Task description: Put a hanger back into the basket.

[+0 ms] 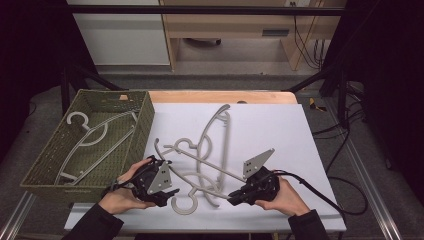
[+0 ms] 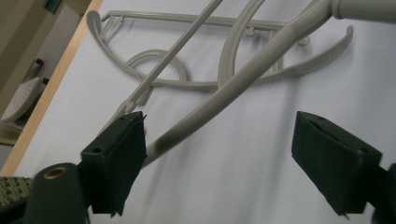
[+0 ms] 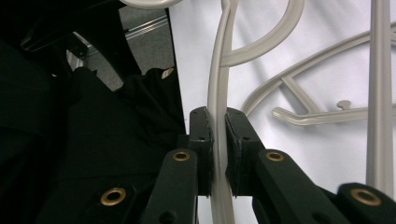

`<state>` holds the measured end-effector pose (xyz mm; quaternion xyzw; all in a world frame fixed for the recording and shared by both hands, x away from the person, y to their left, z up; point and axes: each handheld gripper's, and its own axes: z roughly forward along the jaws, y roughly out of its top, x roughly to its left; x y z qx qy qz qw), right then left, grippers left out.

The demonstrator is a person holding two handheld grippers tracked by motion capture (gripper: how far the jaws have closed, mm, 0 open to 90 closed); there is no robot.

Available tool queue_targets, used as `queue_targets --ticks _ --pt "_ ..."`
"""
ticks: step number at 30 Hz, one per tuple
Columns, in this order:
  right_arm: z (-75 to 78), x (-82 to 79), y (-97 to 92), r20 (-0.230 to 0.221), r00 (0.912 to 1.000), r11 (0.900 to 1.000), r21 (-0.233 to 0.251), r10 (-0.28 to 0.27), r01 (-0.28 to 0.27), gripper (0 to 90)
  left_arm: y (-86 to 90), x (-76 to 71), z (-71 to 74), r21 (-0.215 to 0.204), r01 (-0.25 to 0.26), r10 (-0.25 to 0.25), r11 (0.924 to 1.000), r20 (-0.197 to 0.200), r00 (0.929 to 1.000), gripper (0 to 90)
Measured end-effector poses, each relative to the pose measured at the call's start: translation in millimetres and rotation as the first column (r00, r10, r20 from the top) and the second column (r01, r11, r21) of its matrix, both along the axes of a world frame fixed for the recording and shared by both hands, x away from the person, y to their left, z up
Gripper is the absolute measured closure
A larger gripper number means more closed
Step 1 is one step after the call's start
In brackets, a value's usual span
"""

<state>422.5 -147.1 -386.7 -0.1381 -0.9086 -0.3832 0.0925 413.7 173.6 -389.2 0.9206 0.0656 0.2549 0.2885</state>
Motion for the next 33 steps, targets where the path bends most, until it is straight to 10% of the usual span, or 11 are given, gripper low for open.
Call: queue_targets --ticks 22,33 --pt "0.3 -0.9 0.3 -0.027 0.9968 0.997 0.021 0.075 -0.074 82.0 -1.2 -1.9 -6.8 0.086 0.114 -0.122 0.9898 0.096 0.9879 63.1" --pt "6.8 1.9 -6.9 0.062 0.9971 0.9962 0.072 0.043 -0.048 81.3 3.7 -5.3 -2.1 0.059 0.123 -0.129 0.9906 0.111 0.9854 72.2"
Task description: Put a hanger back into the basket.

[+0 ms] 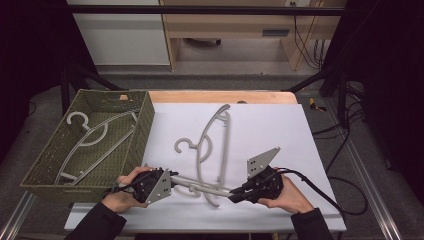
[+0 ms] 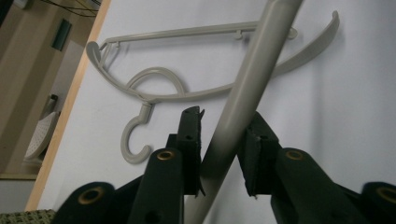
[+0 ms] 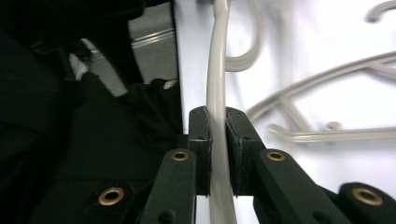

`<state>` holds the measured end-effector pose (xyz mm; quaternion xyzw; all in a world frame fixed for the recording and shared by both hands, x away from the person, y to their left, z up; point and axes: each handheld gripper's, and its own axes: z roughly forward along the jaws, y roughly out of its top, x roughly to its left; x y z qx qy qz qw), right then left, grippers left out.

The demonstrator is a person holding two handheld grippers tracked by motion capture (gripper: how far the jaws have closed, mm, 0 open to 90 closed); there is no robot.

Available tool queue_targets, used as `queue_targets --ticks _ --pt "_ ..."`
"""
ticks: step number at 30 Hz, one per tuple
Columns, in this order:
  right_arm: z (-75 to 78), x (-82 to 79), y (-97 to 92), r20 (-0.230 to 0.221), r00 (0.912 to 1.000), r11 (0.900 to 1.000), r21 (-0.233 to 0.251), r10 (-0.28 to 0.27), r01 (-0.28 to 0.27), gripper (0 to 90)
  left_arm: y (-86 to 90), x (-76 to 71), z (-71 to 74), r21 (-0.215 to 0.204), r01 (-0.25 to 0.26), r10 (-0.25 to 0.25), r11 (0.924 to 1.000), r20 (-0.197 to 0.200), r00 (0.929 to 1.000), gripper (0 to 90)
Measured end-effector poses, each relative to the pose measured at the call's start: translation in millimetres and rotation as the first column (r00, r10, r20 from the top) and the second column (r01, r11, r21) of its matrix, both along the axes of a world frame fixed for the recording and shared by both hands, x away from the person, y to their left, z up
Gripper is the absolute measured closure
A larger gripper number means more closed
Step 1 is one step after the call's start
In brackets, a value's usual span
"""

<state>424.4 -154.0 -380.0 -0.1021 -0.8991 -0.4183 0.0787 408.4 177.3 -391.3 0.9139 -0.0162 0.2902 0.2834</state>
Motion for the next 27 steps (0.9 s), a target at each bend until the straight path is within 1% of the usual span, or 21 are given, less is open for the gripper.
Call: queue_targets --ticks 2,5,6,8,10,11,12,13,14,15,16,17,18,19,21,22,23,24,25,26,27 --pt "-0.2 1.4 -0.8 0.004 0.9998 0.9998 -0.011 -0.019 0.019 79.8 1.9 -0.1 3.0 -0.027 -0.001 0.001 0.9996 0.004 1.0 75.4" --pt "-3.8 4.6 -0.3 0.017 0.9986 0.9978 -0.042 -0.05 0.051 79.3 0.9 -2.8 2.9 -0.074 -0.018 0.017 0.9971 -0.017 0.9997 77.8" --pt "-4.9 5.3 -0.9 0.021 0.9982 0.9979 -0.033 -0.056 0.056 79.2 0.5 -3.6 2.9 -0.066 -0.022 0.021 0.9976 -0.012 0.9997 78.0" --pt "-4.6 6.6 -2.6 0.025 0.9974 0.9976 -0.016 -0.067 0.068 79.0 0.3 -4.8 2.0 -0.065 -0.026 0.025 0.9975 -0.021 0.9995 79.2" --pt "-2.8 7.7 -5.5 0.045 0.9943 0.9953 0.004 -0.097 0.097 78.6 1.0 -5.4 2.8 -0.066 -0.03 0.027 0.9974 -0.042 0.9988 80.6" --pt "-1.6 8.0 -7.1 0.054 0.9915 0.993 0.014 -0.118 0.118 78.4 1.1 -5.8 3.0 -0.083 -0.033 0.028 0.996 -0.052 0.9982 80.9" --pt "-0.5 8.3 -8.6 0.057 0.9886 0.9901 0.022 -0.139 0.138 77.4 1.4 -6.0 4.9 -0.078 -0.034 0.029 0.9964 -0.062 0.9977 81.2" --pt "0.5 8.7 -9.8 0.066 0.9849 0.9869 0.025 -0.16 0.159 74.0 1.6 -6.6 6.8 -0.073 -0.038 0.034 0.9966 -0.057 0.9978 81.4" --pt "1.0 8.3 -10.7 0.073 0.9806 0.9831 0.034 -0.182 0.18 73.2 0.2 -8.0 6.9 -0.098 -0.053 0.046 0.9937 -0.068 0.9966 81.5" --pt "1.8 7.8 -11.8 0.091 0.9751 0.9791 0.039 -0.202 0.199 71.9 0.2 -8.3 8.9 -0.081 -0.055 0.05 0.9952 -0.06 0.9969 81.6" --pt "2.6 7.5 -12.8 0.102 0.968 0.9731 0.048 -0.229 0.225 70.3 -0.5 -9.0 8.9 -0.094 -0.061 0.055 0.9937 -0.067 0.9962 81.7" --pt "2.7 7.7 -13.7 0.107 0.9646 0.9698 0.064 -0.241 0.235 69.6 -1.5 -10.2 8.6 -0.116 -0.071 0.063 0.9907 -0.075 0.9952 81.8" --pt "3.6 7.5 -15.2 0.116 0.959 0.9652 0.073 -0.258 0.251 68.2 -1.2 -10.5 10.3 -0.106 -0.078 0.07 0.9913 -0.075 0.9947 81.8" --pt "4.2 7.5 -16.9 0.127 0.9507 0.9577 0.09 -0.283 0.273 66.3 -1.5 -11.4 10.5 -0.124 -0.088 0.078 0.9884 -0.081 0.9937 81.9" --pt "6.2 7.1 -21.6 0.136 0.9299 0.9367 0.13 -0.342 0.325 60.1 -0.6 -12.6 12.0 -0.14 -0.114 0.103 0.9836 -0.085 0.9911 82.1" --pt "7.6 6.6 -25.4 0.146 0.9142 0.9217 0.152 -0.378 0.357 59.1 0.0 -12.7 12.4 -0.145 -0.125 0.113 0.9815 -0.088 0.9896 82.1" --pt "8.5 6.1 -27.7 0.153 0.9059 0.9144 0.161 -0.395 0.371 56.9 0.4 -12.8 12.7 -0.155 -0.142 0.128 0.9777 -0.096 0.9871 82.1" --pt "9.6 5.0 -30.8 0.161 0.892 0.9012 0.18 -0.422 0.394 53.6 1.1 -12.8 13.3 -0.152 -0.157 0.144 0.9757 -0.095 0.985 82.1" --pt "10.5 3.9 -34.1 0.158 0.8809 0.888 0.201 -0.446 0.413 51.7 1.7 -12.6 13.7 -0.15 -0.174 0.16 0.9732 -0.099 0.9821 82.0" --pt "11.2 2.6 -37.5 0.159 0.8697 0.8758 0.218 -0.467 0.431 48.6 2.0 -12.3 13.8 -0.159 -0.19 0.174 0.9689 -0.107 0.9788 82.0" --pt "11.3 1.2 -40.5 0.168 0.8569 0.8634 0.239 -0.487 0.445 42.1 2.5 -11.6 14.4 -0.168 -0.211 0.193 0.9629 -0.118 0.974 82.0"
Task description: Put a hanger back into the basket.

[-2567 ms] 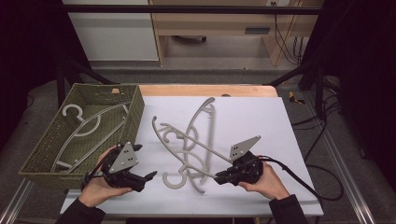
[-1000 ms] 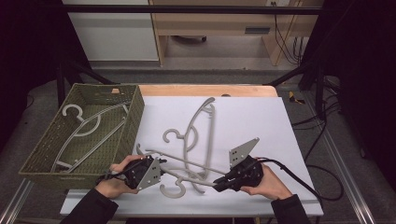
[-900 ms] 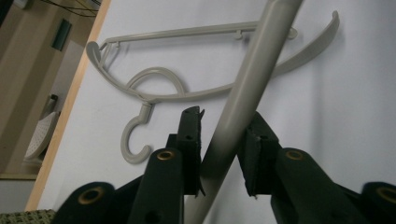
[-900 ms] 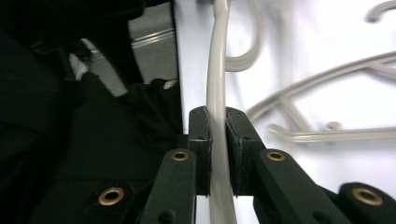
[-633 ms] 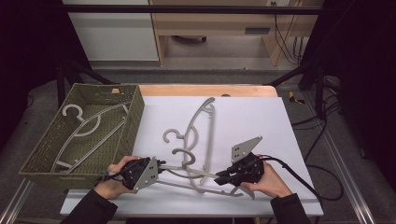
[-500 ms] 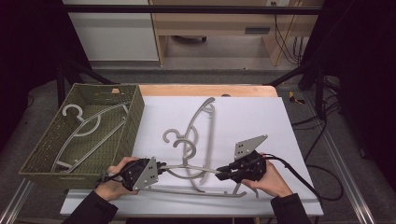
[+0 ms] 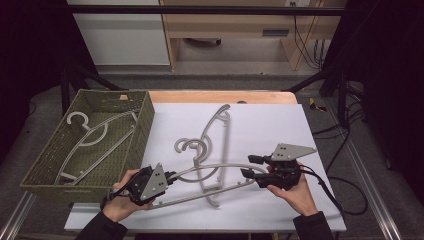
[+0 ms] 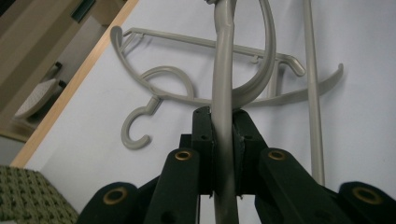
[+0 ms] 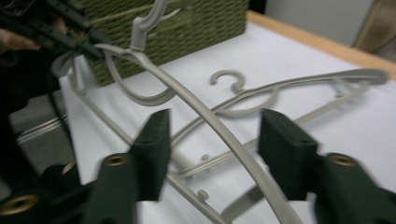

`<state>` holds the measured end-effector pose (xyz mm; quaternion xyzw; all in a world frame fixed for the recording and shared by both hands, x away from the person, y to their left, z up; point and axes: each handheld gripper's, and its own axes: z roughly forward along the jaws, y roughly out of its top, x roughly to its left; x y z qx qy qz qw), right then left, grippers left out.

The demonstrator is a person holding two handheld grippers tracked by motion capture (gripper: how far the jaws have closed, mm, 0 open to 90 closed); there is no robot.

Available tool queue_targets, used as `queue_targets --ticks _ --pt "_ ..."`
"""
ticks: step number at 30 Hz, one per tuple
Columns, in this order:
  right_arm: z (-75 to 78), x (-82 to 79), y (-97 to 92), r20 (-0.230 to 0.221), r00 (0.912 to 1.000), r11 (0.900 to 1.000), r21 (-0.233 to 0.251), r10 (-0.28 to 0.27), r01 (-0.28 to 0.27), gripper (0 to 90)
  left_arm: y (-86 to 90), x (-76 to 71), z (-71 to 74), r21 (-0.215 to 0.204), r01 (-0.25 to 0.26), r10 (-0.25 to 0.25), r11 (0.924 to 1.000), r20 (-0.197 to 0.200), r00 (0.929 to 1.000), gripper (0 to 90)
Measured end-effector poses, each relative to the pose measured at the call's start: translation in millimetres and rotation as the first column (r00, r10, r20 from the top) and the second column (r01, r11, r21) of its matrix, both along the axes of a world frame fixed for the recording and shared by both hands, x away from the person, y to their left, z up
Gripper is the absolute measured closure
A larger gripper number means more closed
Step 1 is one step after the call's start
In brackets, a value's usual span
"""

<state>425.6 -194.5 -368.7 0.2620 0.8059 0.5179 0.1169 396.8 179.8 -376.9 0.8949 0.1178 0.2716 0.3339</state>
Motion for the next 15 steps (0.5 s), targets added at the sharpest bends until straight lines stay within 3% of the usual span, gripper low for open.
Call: queue_targets --ticks 4,8,15 --pt "-2.2 -7.0 -10.0 0.03 0.9969 0.997 0.029 -0.073 0.072 29.8 2.3 2.0 6.2 -0.032 -0.061 0.06 0.9976 -0.023 0.9979 82.1" --pt "-4.2 -12.4 -19.1 0.025 0.99 0.9899 0.034 -0.139 0.138 17.1 6.7 2.8 16.8 -0.088 -0.115 0.112 0.9894 -0.038 0.993 82.1" --pt "-11.3 -16.4 -29.7 0.022 0.9753 0.9751 0.036 -0.22 0.219 6.5 19.1 9.5 42.1 -0.16 -0.198 0.193 0.967 -0.051 0.9799 82.1"
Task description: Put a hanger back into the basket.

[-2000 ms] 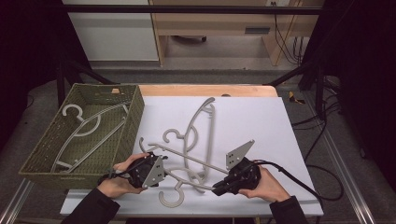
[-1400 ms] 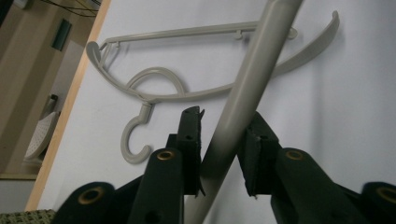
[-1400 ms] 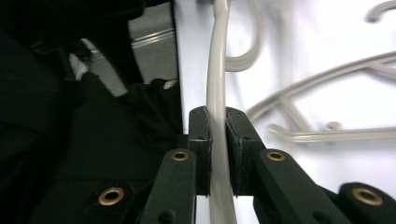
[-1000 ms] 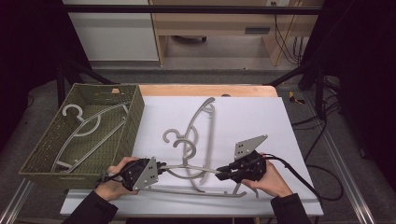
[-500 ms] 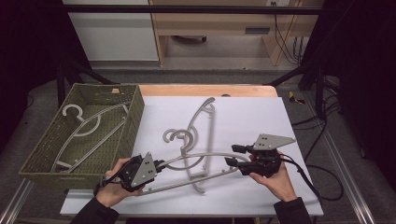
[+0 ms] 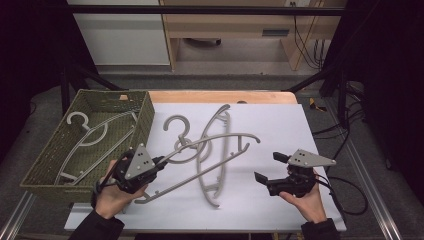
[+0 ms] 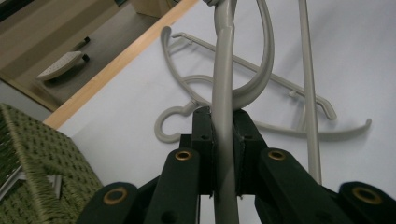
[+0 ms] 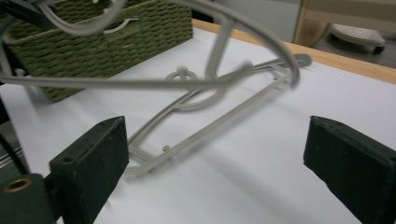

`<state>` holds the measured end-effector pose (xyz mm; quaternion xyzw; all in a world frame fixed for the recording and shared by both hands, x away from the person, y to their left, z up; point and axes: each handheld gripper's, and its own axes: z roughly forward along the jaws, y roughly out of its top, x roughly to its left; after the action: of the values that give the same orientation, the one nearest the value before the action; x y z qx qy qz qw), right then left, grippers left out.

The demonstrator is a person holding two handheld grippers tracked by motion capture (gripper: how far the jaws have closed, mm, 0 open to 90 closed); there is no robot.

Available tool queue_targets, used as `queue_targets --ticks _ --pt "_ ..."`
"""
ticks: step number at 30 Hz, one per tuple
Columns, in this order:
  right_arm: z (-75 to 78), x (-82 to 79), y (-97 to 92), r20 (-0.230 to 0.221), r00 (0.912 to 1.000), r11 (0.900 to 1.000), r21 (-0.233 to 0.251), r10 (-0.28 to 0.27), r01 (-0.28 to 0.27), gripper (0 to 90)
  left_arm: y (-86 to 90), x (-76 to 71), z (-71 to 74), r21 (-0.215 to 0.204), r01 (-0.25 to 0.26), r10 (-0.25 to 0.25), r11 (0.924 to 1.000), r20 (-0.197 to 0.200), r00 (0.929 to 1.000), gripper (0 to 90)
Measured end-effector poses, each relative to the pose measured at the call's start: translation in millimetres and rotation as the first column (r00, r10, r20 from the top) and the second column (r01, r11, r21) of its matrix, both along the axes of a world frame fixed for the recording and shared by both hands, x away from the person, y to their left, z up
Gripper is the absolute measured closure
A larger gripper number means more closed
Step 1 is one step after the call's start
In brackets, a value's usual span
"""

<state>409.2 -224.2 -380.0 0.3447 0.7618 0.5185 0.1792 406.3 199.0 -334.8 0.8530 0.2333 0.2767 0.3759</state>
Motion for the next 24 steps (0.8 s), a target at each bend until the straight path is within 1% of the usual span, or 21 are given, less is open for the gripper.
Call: queue_targets --ticks 1,2,3,5,6,7,8,10,12,14,17,20,21,24 --pt "-1.0 -0.1 -0.8 0.001 0.9998 0.9998 0.0 -0.019 0.019 6.3 2.2 1.7 3.8 -0.006 -0.008 0.008 0.9999 0.003 1.0 82.1" --pt "-1.9 -0.3 -1.7 -0.001 0.9996 0.9996 0.005 -0.027 0.027 5.9 5.0 3.5 8.1 -0.008 -0.014 0.014 0.9999 0.001 0.9999 82.1" --pt "-2.8 -0.4 -2.9 -0.004 0.9996 0.9995 0.013 -0.029 0.029 5.4 7.2 5.3 12.0 -0.02 -0.021 0.021 0.9996 0.004 0.9998 82.1" --pt "-4.6 -0.8 -5.5 -0.01 0.9989 0.9988 0.019 -0.045 0.046 4.6 13.5 9.2 21.9 -0.036 -0.042 0.042 0.9985 0.017 0.999 82.1" --pt "-5.3 -0.8 -7.1 -0.009 0.9989 0.9989 0.015 -0.045 0.045 4.3 16.6 10.5 26.2 -0.031 -0.049 0.05 0.9983 0.022 0.9985 82.1" --pt "-5.7 -1.0 -7.8 -0.012 0.9985 0.9984 0.018 -0.053 0.053 4.3 18.4 11.4 28.8 -0.04 -0.055 0.056 0.9977 0.027 0.9981 82.1" --pt "-6.2 -1.0 -8.4 -0.01 0.9984 0.9982 0.02 -0.056 0.056 4.3 20.8 12.4 31.8 -0.037 -0.061 0.062 0.9975 0.03 0.9976 82.1" --pt "-6.7 -1.1 -9.8 -0.016 0.998 0.9978 0.025 -0.061 0.062 4.2 27.9 15.4 39.5 -0.047 -0.08 0.081 0.9957 0.036 0.996 82.1" --pt "-6.8 -1.1 -10.2 -0.013 0.9978 0.9977 0.022 -0.064 0.065 4.2 33.8 18.2 44.5 -0.054 -0.094 0.096 0.9941 0.037 0.9947 82.1" --pt "-6.7 -1.6 -10.1 -0.008 0.9981 0.9978 0.024 -0.061 0.061 4.1 40.9 21.9 49.4 -0.047 -0.111 0.112 0.9928 0.04 0.9928 82.1" --pt "-7.0 -1.4 -9.9 -0.007 0.9977 0.9974 0.022 -0.068 0.068 3.6 52.6 28.5 54.4 -0.051 -0.14 0.142 0.9888 0.035 0.9892 82.1" --pt "-7.7 -0.7 -9.7 -0.005 0.9975 0.9974 0.016 -0.07 0.07 3.3 66.0 35.4 57.8 -0.052 -0.168 0.17 0.9844 0.034 0.9848 82.0" --pt "-7.8 -0.7 -9.6 -0.006 0.9976 0.9975 0.016 -0.068 0.069 3.2 70.3 37.6 58.5 -0.059 -0.18 0.182 0.9819 0.034 0.9827 82.0" --pt "-8.4 -0.3 -9.4 -0.008 0.9978 0.9977 0.011 -0.066 0.066 3.2 84.7 43.1 61.2 -0.048 -0.21 0.211 0.9766 0.033 0.9768 82.0"
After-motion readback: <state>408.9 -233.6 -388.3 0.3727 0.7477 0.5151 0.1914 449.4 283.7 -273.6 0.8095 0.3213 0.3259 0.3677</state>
